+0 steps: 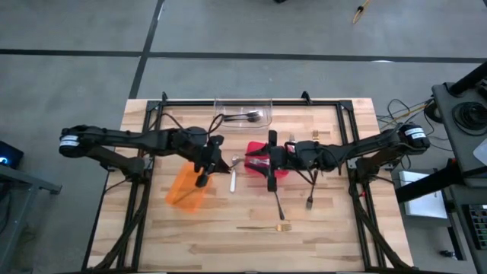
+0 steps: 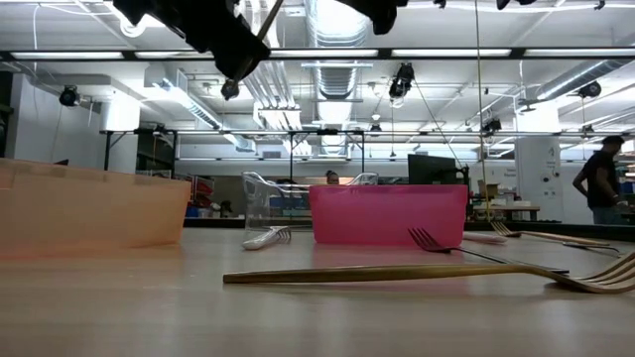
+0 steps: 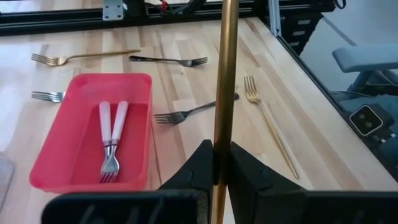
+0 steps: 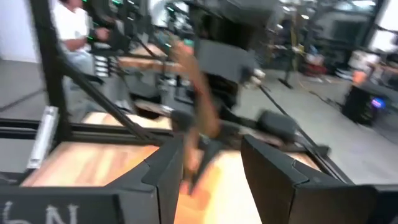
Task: Sort silverware by color (type)
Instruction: Put the gold fork into the orange bin
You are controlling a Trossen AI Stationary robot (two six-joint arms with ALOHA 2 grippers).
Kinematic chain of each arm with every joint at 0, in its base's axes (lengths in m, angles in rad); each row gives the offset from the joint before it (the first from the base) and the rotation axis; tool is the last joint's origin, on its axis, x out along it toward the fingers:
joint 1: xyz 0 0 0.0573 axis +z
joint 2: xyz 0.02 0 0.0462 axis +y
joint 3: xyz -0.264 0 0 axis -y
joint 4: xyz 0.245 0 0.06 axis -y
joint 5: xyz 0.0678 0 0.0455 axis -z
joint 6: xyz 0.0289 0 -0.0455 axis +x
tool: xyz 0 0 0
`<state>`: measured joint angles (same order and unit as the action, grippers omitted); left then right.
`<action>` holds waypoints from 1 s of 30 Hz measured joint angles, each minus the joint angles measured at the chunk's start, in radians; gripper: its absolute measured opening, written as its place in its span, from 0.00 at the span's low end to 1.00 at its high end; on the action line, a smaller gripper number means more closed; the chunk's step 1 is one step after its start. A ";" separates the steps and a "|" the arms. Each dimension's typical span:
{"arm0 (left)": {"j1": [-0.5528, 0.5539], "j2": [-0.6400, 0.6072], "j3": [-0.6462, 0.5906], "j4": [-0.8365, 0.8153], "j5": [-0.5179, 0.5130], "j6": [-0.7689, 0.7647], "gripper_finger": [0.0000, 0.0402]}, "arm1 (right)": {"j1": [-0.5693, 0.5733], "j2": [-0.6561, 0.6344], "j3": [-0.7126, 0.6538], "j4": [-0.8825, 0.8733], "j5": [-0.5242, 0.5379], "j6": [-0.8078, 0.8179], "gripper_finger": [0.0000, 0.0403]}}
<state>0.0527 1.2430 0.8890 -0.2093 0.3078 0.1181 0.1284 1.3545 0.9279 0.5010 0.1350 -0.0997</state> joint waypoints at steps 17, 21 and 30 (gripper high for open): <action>0.001 0.099 0.000 0.166 -0.002 -0.020 0.03 | 0.000 0.004 0.000 0.068 -0.042 -0.043 0.31; 0.001 0.117 0.000 0.199 -0.002 -0.023 0.03 | 0.000 0.004 0.000 0.077 -0.038 -0.042 0.29; 0.003 0.119 0.000 0.193 0.006 -0.023 0.03 | 0.000 0.004 0.000 0.087 -0.022 -0.059 0.05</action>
<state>0.0555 1.3621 0.8894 -0.0158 0.3138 0.0947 0.1280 1.3590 0.9279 0.5877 0.1131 -0.1585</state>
